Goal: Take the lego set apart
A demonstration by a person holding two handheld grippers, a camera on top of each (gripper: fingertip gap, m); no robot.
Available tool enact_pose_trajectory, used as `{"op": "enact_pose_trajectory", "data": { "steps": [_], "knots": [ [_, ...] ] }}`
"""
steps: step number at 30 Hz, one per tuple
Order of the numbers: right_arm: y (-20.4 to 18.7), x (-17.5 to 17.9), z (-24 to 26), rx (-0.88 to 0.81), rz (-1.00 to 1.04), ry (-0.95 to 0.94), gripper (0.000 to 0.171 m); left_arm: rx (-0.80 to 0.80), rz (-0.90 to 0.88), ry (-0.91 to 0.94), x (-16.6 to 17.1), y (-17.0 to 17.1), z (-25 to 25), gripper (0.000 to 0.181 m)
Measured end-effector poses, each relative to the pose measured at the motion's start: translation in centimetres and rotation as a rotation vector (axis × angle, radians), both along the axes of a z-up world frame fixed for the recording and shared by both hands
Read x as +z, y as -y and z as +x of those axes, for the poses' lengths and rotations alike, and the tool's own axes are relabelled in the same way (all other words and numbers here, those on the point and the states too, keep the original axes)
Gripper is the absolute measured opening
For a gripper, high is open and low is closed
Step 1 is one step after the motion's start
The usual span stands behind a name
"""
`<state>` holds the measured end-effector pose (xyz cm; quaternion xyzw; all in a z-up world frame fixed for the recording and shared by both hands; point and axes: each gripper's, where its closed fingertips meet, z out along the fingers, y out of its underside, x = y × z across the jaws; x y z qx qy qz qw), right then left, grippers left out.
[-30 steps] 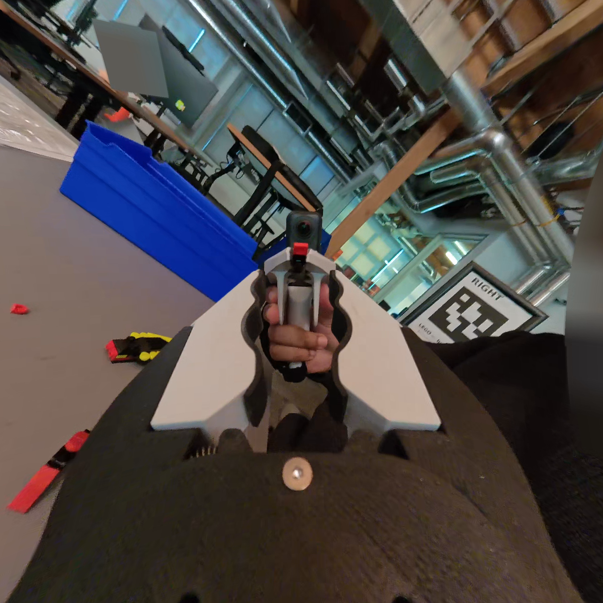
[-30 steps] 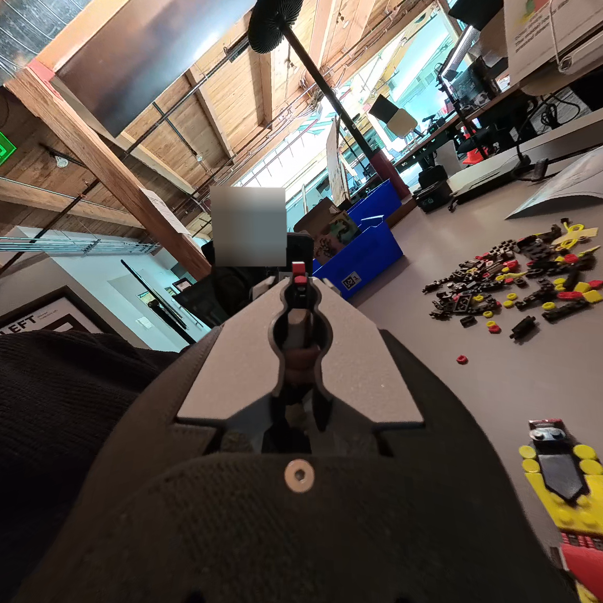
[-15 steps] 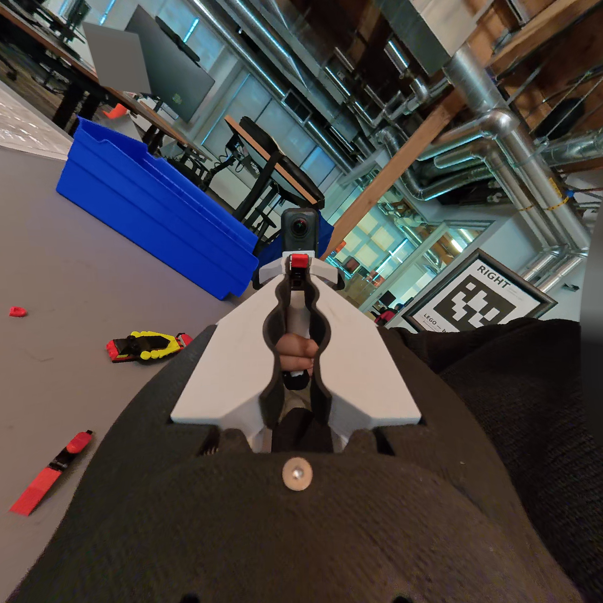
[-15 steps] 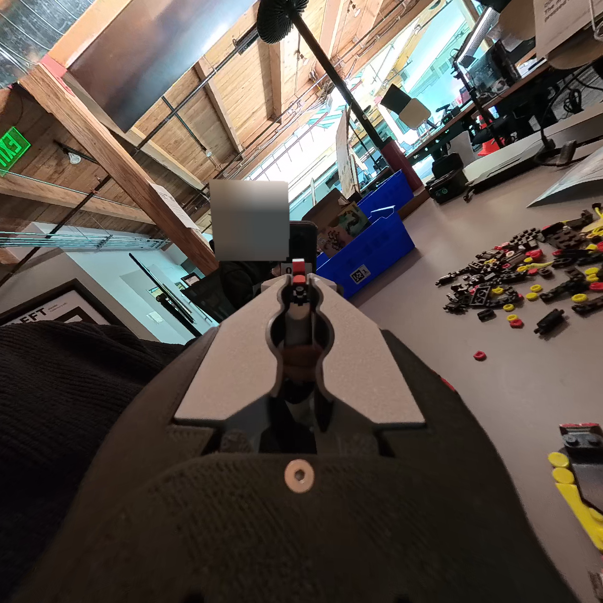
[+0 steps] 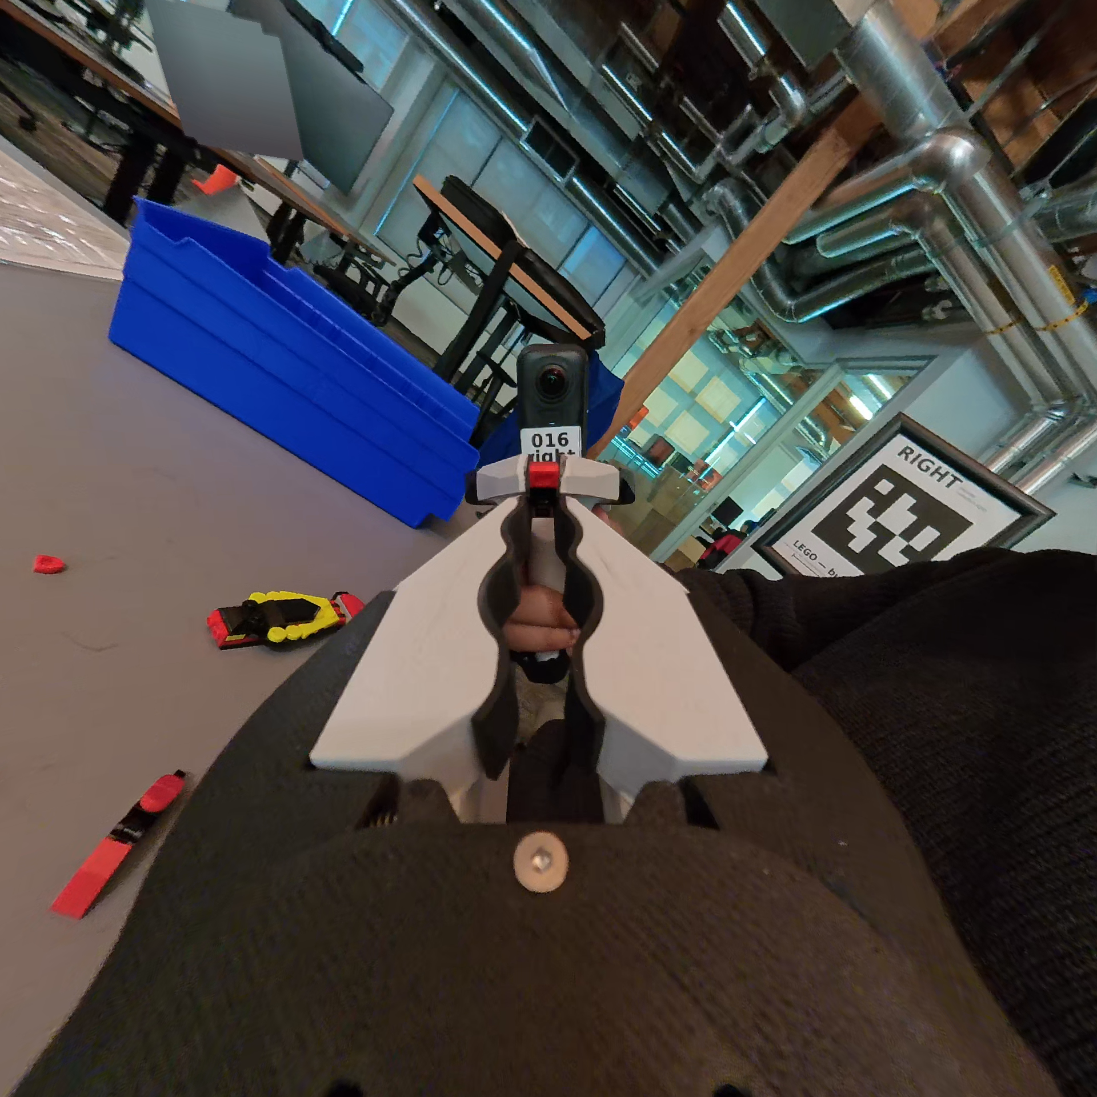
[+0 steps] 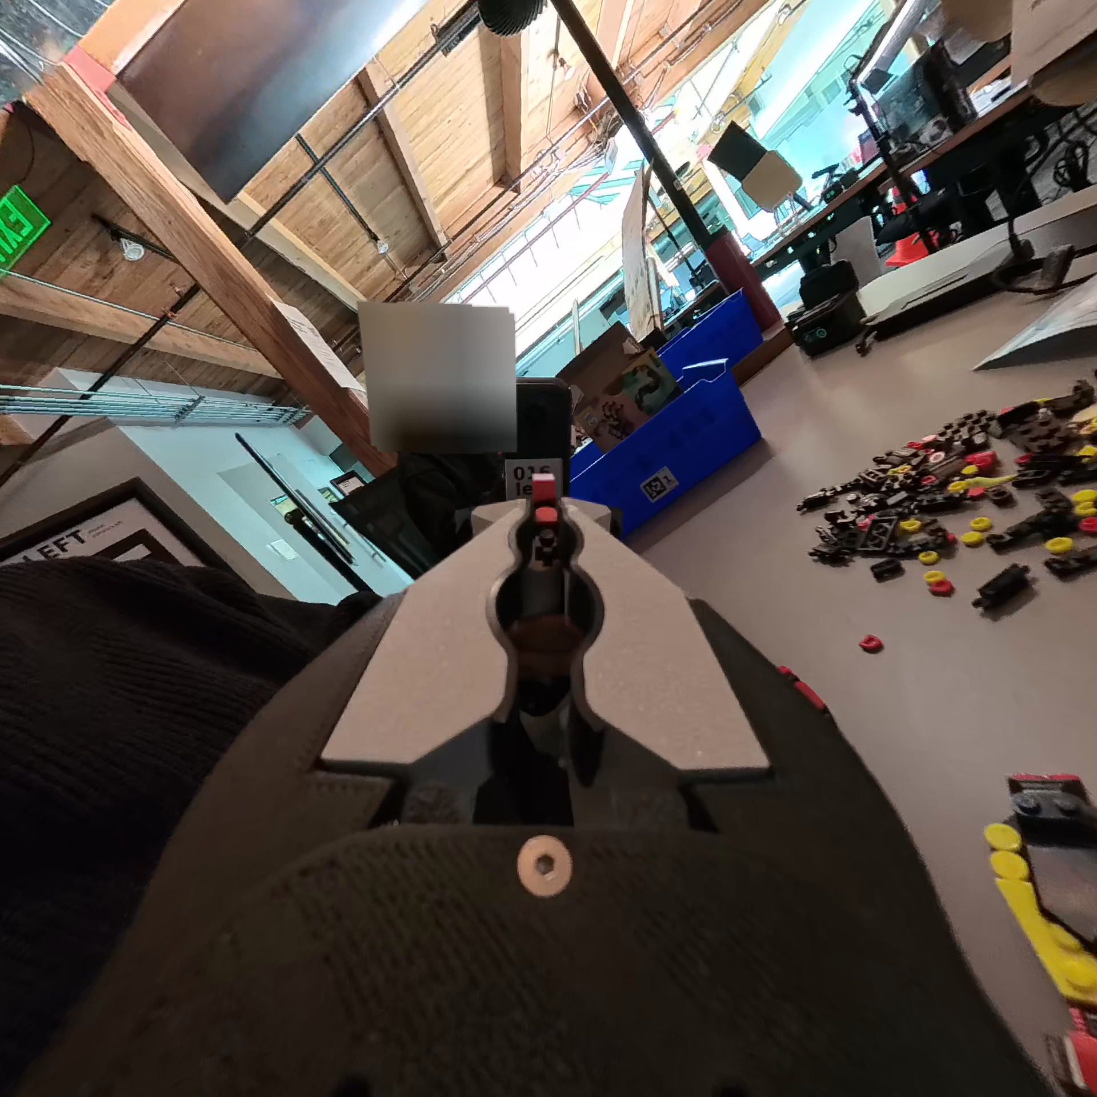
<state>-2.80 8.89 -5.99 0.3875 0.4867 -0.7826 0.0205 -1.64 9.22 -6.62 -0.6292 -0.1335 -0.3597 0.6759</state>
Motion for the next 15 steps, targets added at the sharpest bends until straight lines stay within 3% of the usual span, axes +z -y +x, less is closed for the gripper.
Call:
{"op": "enact_pose_trajectory", "data": {
  "steps": [15],
  "knots": [
    [-0.22,0.9,0.1,-0.005,-0.027,0.016,0.005,0.002,-0.003,-0.01,0.49,-0.18,0.47,0.009]
  ]
}}
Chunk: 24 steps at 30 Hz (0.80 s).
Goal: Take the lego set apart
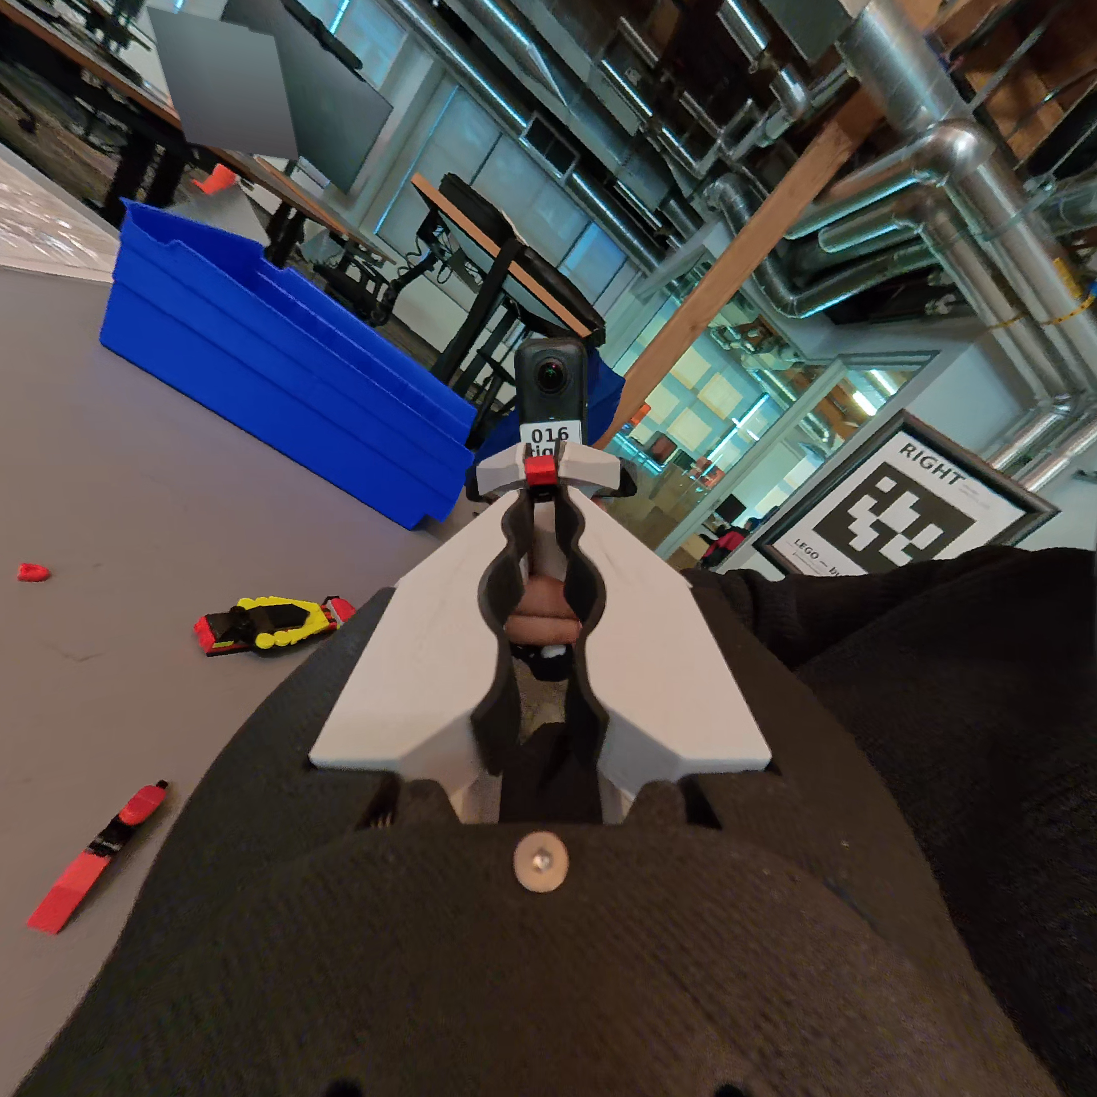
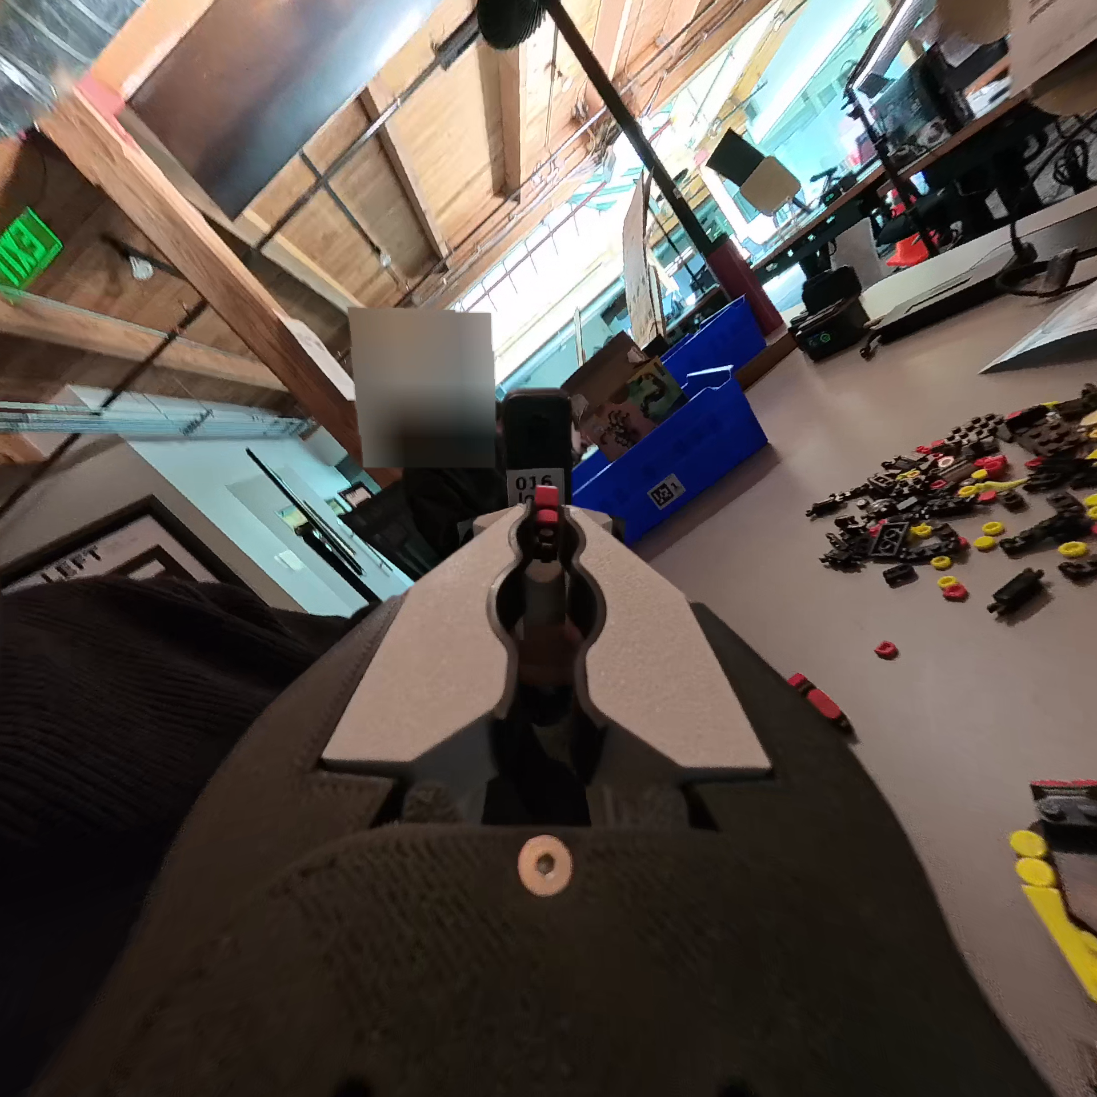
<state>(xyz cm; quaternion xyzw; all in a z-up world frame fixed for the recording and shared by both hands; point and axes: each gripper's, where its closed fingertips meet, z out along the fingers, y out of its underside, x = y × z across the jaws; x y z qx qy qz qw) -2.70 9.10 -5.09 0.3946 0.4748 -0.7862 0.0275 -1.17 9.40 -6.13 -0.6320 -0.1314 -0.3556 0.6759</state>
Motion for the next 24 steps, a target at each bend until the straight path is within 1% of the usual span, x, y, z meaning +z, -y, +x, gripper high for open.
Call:
{"op": "enact_pose_trajectory", "data": {
  "steps": [12,13,14,15,16,17,19,20,22,24],
  "knots": [
    [-0.7,0.0,-0.8,-0.101,-0.127,0.066,0.004,0.054,-0.003,-0.016,-0.1,-0.3,-0.4,0.009],
    [-1.0,0.1,-1.0,-0.119,-0.153,0.069,0.005,0.049,-0.004,-0.019,-0.2,-0.3,-0.3,0.001],
    [-2.9,0.7,-1.5,-0.191,-0.223,0.064,0.005,0.026,-0.029,-0.062,-0.8,-0.3,0.5,0.001],
    [-5.0,0.9,-1.9,-0.222,-0.247,0.066,0.005,0.021,-0.036,-0.097,-1.1,-0.2,1.2,0.001],
    [-6.8,1.0,-2.1,-0.265,-0.217,0.045,0.006,0.017,-0.008,-0.078,-0.4,-0.1,1.4,0.001],
    [-7.4,1.1,-1.8,-0.265,-0.155,0.021,0.006,0.016,0.021,-0.055,0.4,0.1,1.4,0.0],
    [-7.2,1.8,-1.2,-0.241,-0.095,-0.02,0.006,0.073,-0.019,-0.092,-0.4,-0.2,0.4,0.0],
    [-6.4,2.0,-1.0,-0.222,-0.052,-0.039,0.006,0.084,-0.038,-0.069,-1.0,-0.3,-0.1,0.001],
    [-4.2,2.2,-0.5,-0.183,-0.003,-0.08,0.007,0.068,-0.027,0.058,-0.9,-0.4,-0.9,0.023],
    [-2.2,1.8,-0.1,-0.151,0.004,-0.084,0.006,0.071,0.025,0.121,-0.3,-0.2,-1.2,0.033]
  ]
}}
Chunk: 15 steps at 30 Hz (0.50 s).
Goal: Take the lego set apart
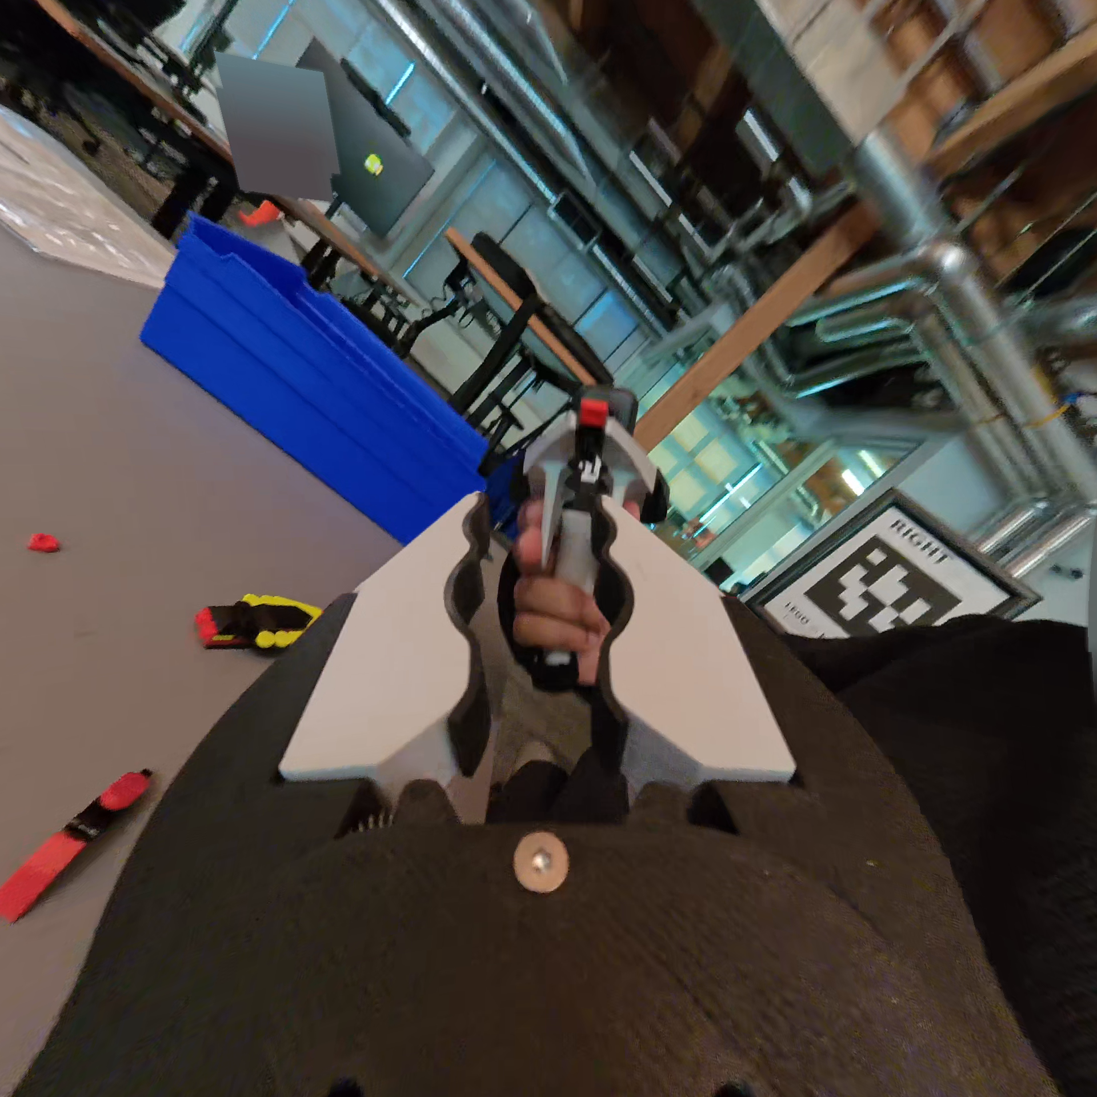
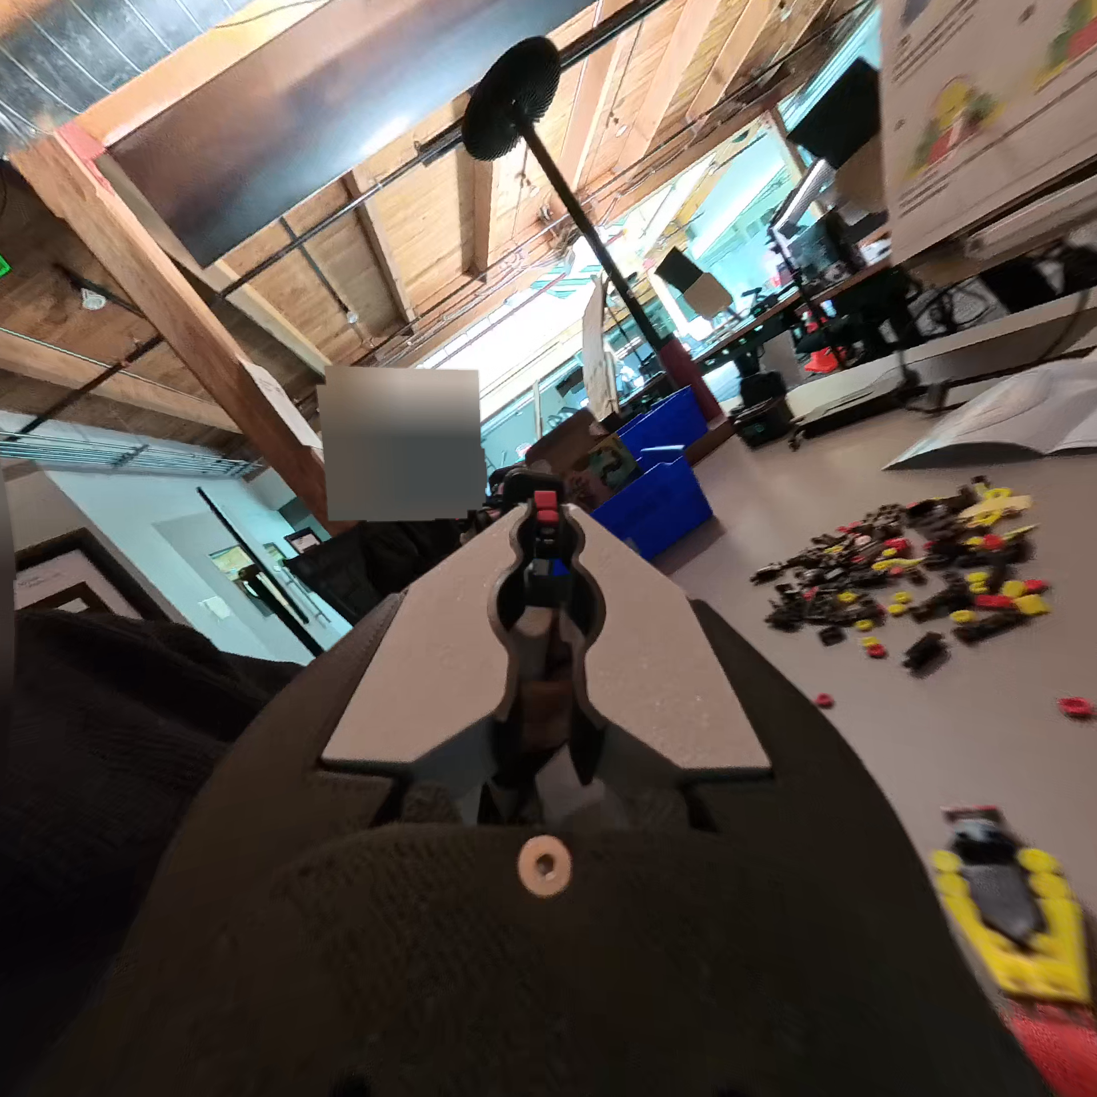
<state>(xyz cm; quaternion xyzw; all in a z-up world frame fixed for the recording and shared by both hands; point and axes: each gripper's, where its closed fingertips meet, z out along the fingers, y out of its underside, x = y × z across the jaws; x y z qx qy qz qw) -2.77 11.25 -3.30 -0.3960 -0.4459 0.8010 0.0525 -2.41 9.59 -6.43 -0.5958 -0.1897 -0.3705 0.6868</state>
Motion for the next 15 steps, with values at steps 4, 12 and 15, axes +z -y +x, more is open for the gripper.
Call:
{"op": "enact_pose_trajectory", "data": {
  "steps": [4,12,15],
  "knots": [
    [2.0,-0.7,0.2,0.026,-0.019,0.018,0.006,0.011,0.1,0.001,1.7,0.9,0.2,0.034],
    [2.1,-1.0,0.0,0.016,-0.03,0.013,0.006,0.008,0.096,0.004,1.5,0.9,0.4,0.006],
    [2.2,-1.4,0.0,0.021,-0.044,0.027,0.006,0.015,0.089,0.007,1.4,0.9,0.2,0.005]
  ]
}}
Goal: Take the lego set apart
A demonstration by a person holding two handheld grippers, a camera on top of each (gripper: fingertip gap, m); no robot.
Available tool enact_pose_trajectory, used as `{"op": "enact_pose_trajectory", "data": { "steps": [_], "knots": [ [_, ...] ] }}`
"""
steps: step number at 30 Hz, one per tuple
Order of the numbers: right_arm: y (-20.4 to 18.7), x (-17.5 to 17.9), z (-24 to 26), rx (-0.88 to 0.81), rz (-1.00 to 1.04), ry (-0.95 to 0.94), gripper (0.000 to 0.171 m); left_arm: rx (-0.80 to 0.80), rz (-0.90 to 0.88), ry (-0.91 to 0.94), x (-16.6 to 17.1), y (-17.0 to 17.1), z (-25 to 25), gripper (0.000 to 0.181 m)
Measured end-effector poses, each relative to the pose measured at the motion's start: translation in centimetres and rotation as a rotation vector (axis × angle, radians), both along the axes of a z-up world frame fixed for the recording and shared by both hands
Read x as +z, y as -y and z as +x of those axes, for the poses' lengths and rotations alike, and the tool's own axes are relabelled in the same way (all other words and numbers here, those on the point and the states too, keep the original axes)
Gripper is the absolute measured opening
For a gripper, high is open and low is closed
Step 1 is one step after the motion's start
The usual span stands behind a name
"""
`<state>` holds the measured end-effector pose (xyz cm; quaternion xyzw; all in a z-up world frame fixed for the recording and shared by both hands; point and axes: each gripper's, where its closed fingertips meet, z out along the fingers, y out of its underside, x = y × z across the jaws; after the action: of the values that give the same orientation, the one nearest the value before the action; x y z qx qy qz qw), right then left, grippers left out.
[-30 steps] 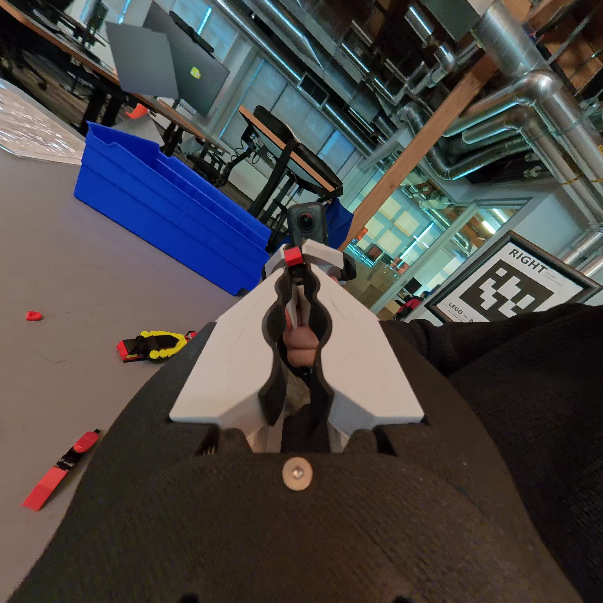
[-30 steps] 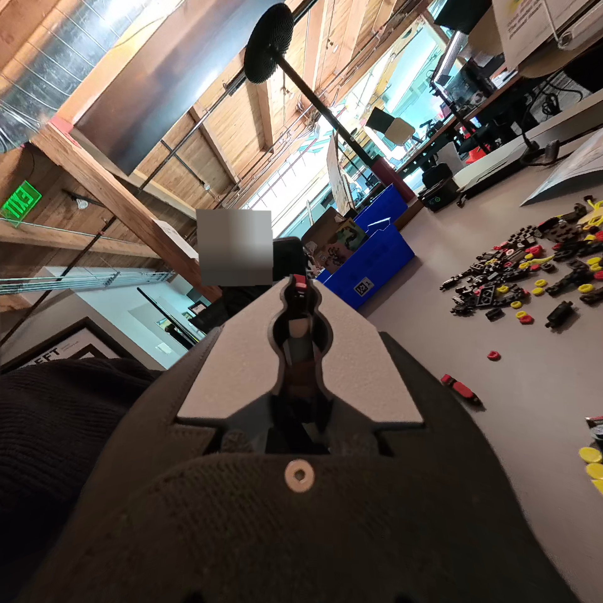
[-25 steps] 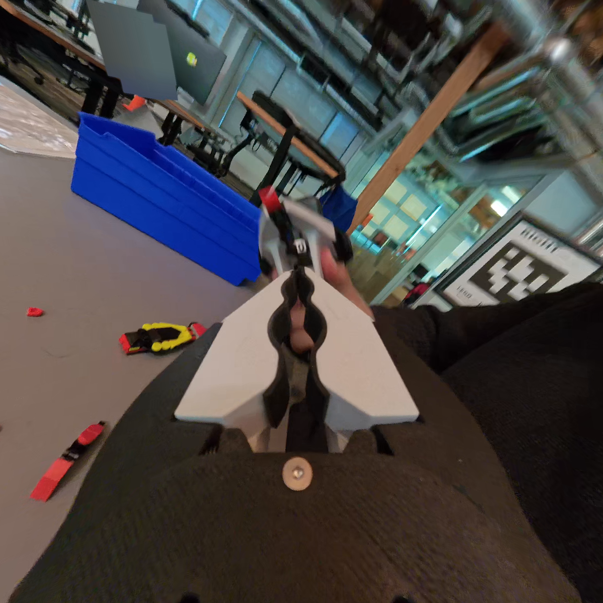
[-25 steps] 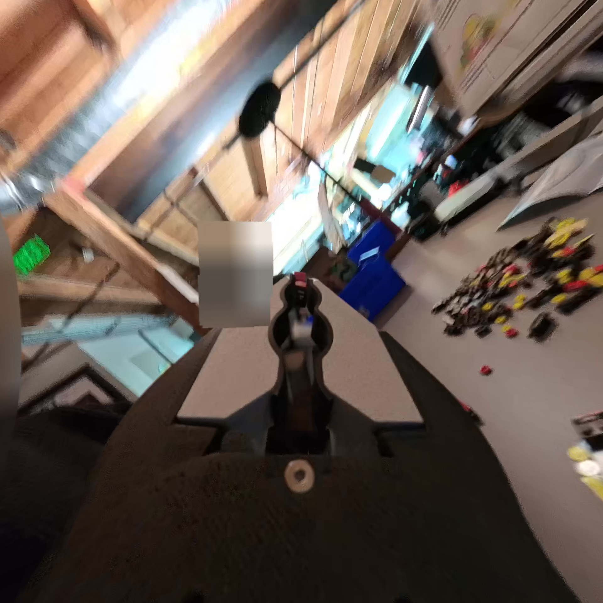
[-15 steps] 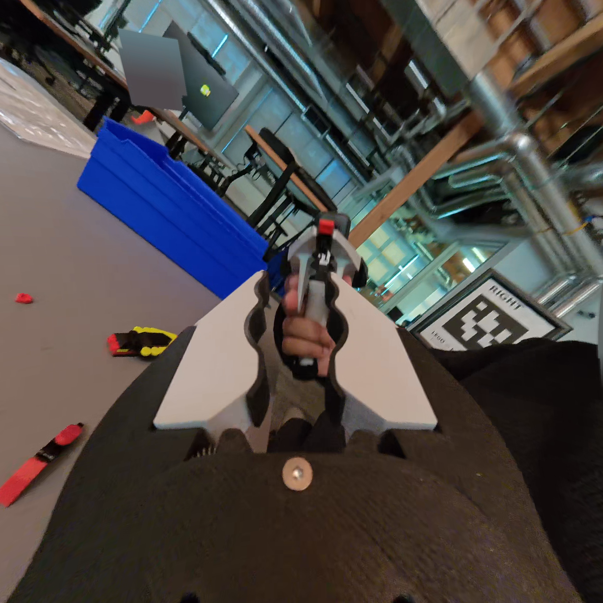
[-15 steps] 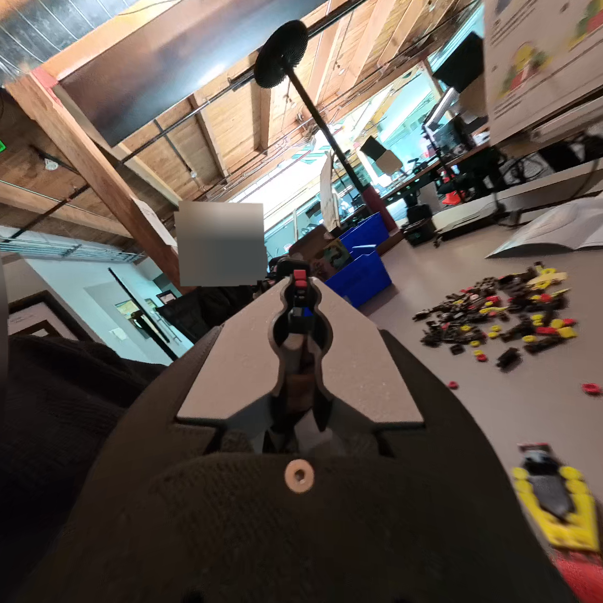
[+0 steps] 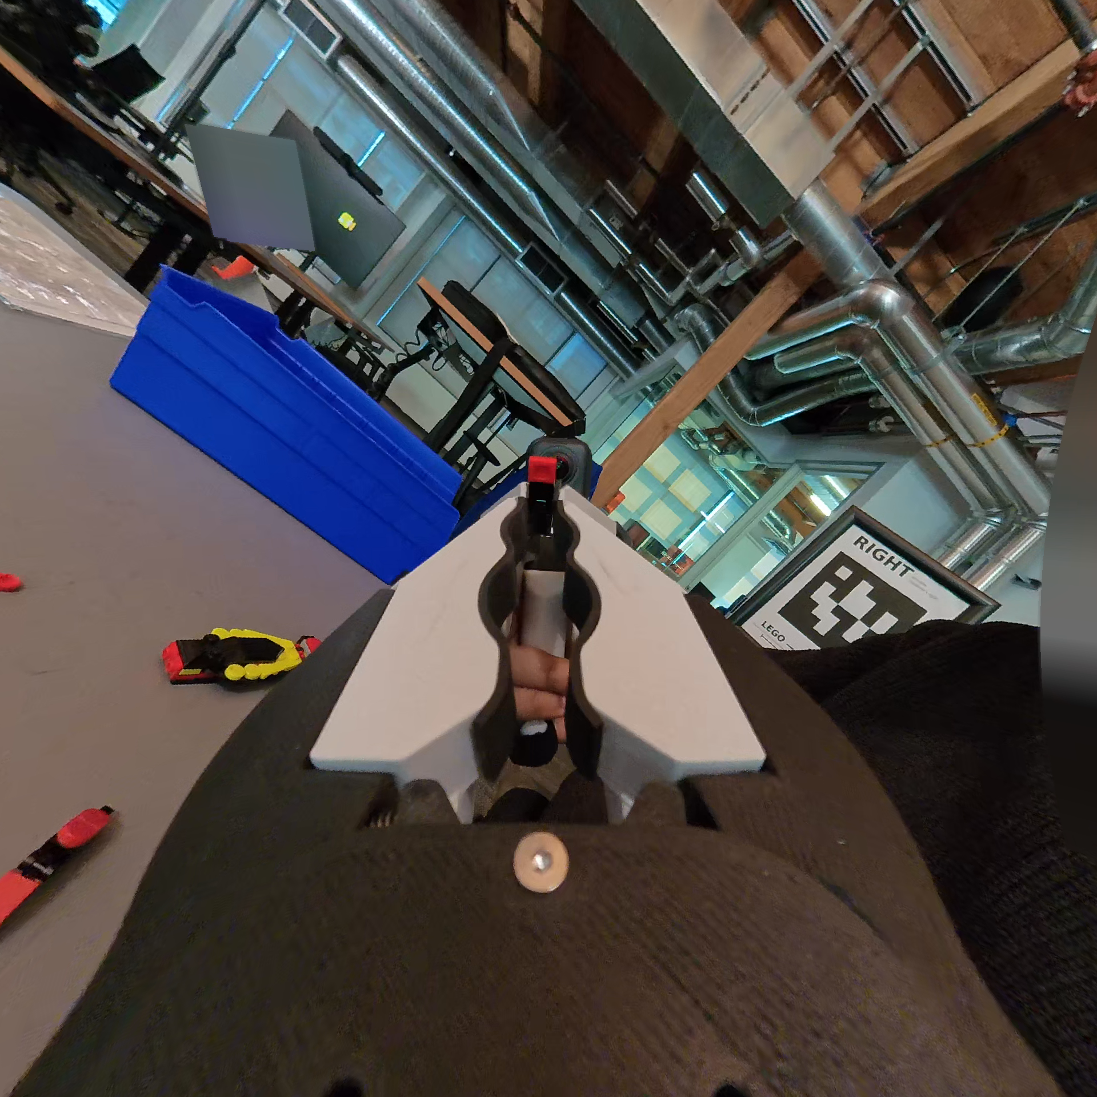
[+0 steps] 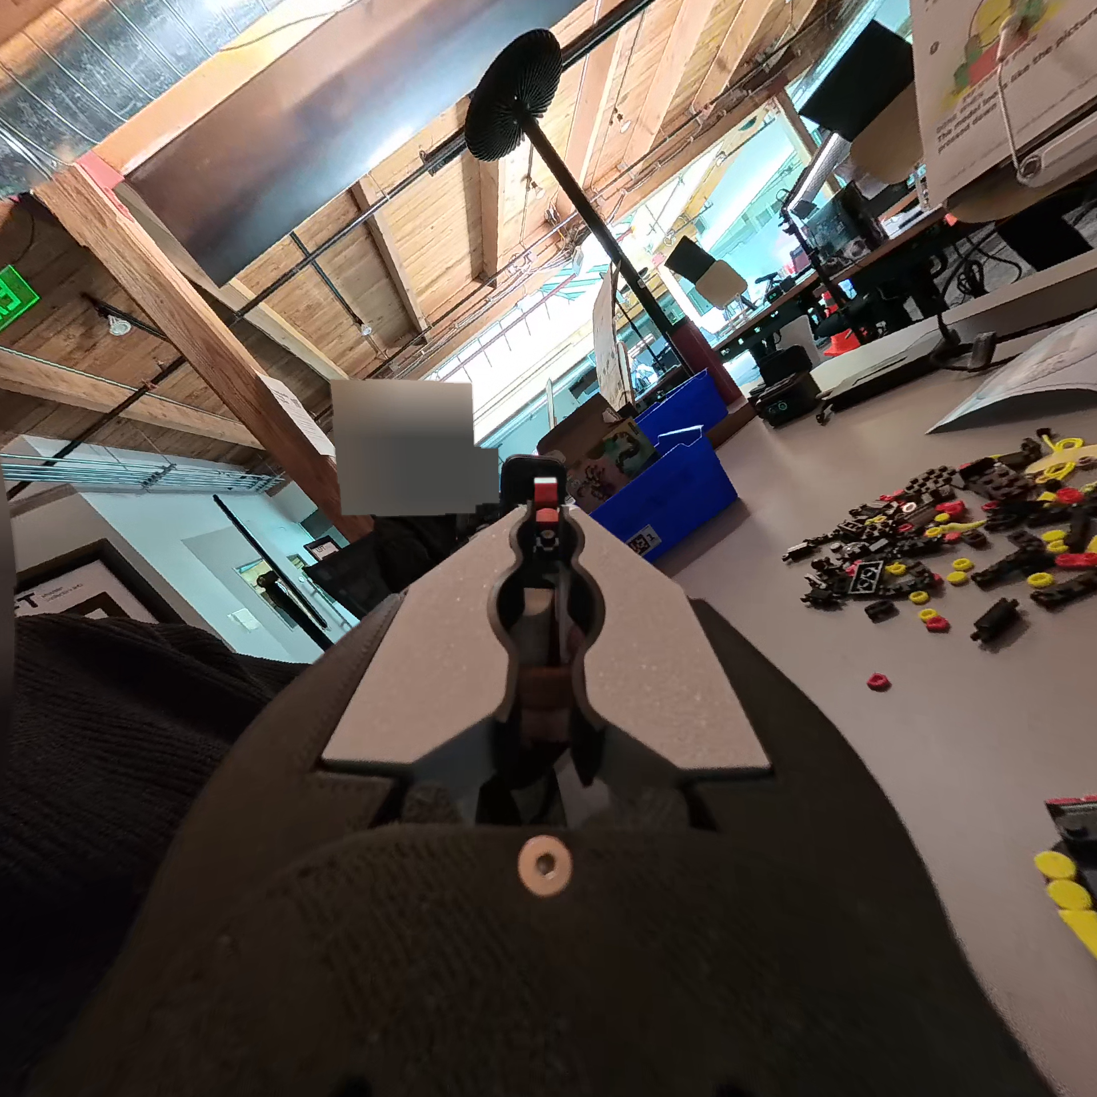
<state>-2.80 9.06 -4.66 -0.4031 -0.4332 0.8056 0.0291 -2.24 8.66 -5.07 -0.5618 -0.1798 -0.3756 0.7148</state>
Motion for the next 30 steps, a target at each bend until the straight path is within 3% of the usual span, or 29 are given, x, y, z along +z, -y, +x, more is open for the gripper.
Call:
{"op": "enact_pose_trajectory", "data": {
  "steps": [14,17,21,25,30],
  "knots": [
    [0.3,-1.2,-0.1,0.13,-0.04,0.088,0.006,-0.096,-0.041,0.003,-0.7,0.1,-0.4,0.005],
    [-0.1,-1.0,-0.3,0.106,-0.034,0.08,0.006,-0.101,-0.067,0.0,-1.3,-0.1,-0.3,0.019],
    [0.2,-1.1,-0.2,0.106,-0.009,0.079,0.006,-0.116,-0.077,0.003,-1.4,-0.3,0.0,0.023],
    [0.3,-1.2,-0.2,0.099,0.0,0.084,0.006,-0.118,-0.079,-0.023,-1.3,-0.2,0.2,0.005],
    [0.5,-1.4,-0.2,0.11,0.019,0.091,0.006,-0.111,-0.107,-0.068,-1.6,-0.3,0.4,0.005]
  ]
}}
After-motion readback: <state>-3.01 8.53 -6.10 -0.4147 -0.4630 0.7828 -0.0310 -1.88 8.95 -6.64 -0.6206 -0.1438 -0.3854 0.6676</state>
